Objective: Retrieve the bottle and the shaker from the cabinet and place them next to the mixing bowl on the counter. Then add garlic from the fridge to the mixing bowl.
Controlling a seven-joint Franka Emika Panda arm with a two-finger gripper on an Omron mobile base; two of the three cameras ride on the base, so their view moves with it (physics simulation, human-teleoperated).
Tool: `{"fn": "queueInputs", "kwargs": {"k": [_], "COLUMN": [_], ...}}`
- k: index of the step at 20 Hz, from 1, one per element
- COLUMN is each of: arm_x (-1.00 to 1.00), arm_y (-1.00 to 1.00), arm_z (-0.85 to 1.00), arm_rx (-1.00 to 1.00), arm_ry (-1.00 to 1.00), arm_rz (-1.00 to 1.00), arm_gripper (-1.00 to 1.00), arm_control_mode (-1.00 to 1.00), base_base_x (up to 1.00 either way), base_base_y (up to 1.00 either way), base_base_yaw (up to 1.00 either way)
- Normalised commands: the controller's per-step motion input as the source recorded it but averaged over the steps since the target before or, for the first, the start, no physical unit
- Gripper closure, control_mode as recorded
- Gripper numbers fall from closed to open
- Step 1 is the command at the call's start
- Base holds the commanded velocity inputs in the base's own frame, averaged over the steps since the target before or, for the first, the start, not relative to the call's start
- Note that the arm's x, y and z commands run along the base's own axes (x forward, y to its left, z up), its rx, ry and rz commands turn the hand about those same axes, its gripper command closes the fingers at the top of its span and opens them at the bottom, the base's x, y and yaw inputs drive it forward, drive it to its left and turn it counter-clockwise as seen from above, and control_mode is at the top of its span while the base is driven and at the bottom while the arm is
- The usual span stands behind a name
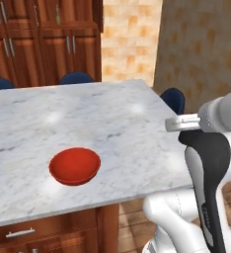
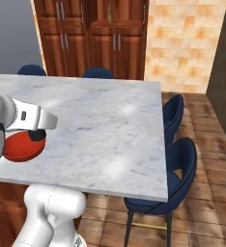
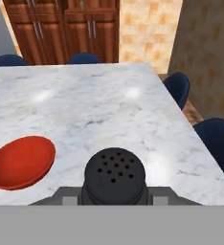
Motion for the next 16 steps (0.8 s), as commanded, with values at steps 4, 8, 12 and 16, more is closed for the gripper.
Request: {"fn": "queueInputs", "kwargs": {"k": [4, 8, 12, 16], "arm_x": [0.00, 0.00, 0.51, 0.77], "arm_y": [0.00, 0.00, -0.47, -0.24], "arm_z": [0.00, 0.00, -0.44, -0.83], "arm_rx": [0.00, 0.00, 0.03, 0.04], "arm_ry": [0.00, 0.00, 0.00, 0.00], "arm_rz": [0.00, 0.00, 0.26, 0.56], "arm_gripper": [1.00, 1.00, 1.00, 1.00], "arm_control_mode": [1.00, 1.00, -1.00, -1.00], "base_base_x": [0.60, 0.21, 0.00, 0.00], "base_base_y": [0.28, 0.08, 0.00, 0.00], "base_base_yaw": [0.15, 0.06, 0.00, 0.00]}}
